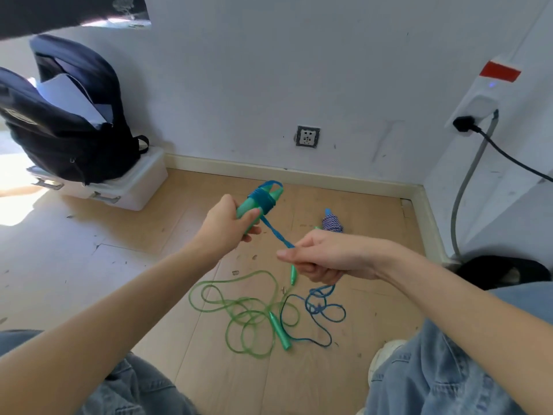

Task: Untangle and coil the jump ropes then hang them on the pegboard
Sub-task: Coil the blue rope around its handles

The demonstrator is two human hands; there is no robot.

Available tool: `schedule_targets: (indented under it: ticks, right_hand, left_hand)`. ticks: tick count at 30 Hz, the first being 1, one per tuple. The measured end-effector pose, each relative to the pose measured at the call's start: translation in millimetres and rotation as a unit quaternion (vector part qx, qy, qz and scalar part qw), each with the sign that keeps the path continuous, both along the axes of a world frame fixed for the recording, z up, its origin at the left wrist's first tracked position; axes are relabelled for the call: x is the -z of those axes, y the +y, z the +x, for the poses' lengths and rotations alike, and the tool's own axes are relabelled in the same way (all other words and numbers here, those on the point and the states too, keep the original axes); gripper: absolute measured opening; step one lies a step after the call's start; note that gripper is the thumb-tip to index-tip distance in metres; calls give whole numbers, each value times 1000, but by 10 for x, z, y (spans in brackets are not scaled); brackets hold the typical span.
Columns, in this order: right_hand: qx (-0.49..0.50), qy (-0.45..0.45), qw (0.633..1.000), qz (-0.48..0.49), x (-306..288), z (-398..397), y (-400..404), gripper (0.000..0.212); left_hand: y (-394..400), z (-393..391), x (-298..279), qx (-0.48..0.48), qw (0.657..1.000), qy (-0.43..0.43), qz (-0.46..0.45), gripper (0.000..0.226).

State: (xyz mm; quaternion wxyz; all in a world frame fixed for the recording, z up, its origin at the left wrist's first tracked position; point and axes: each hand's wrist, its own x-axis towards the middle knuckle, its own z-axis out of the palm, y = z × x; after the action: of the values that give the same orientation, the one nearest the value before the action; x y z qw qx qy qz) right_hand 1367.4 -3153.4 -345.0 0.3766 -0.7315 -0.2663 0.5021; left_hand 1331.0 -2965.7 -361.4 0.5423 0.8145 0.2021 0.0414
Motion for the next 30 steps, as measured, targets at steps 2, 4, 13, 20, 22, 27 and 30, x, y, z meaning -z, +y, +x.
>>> schedule_targets:
  ticks: [2,4,13,20,22,27,30]
  right_hand:
    - [-36,24,999,13,-22,10,-18,48]
    - [-15,46,998,43,-66,54,-64,47]
    - [71,-167,983,5,32,131,49,69]
    - [131,-148,974,108,-15,-9,185,30]
    - [79,-327,940,46,-26,-25,197,33]
    - [41,-486,873,-19,-39,-46,179,34]
    - [10,-487,873,-33,-47,-11,132,30]
  left_hand:
    - [110,45,34,-42,998,5,52,22]
    - [266,69,28,-86,994,23,67,22]
    - [-131,-161,-301,137,988,-39,-59,18]
    - [-63,-137,-437,101,993,-57,-23,17]
    - [-54,-120,-348,86,996,-34,6,16]
    - [-90,-75,-142,93,976,24,196,19]
    - [-214,-136,-38,198,928,116,293,19]
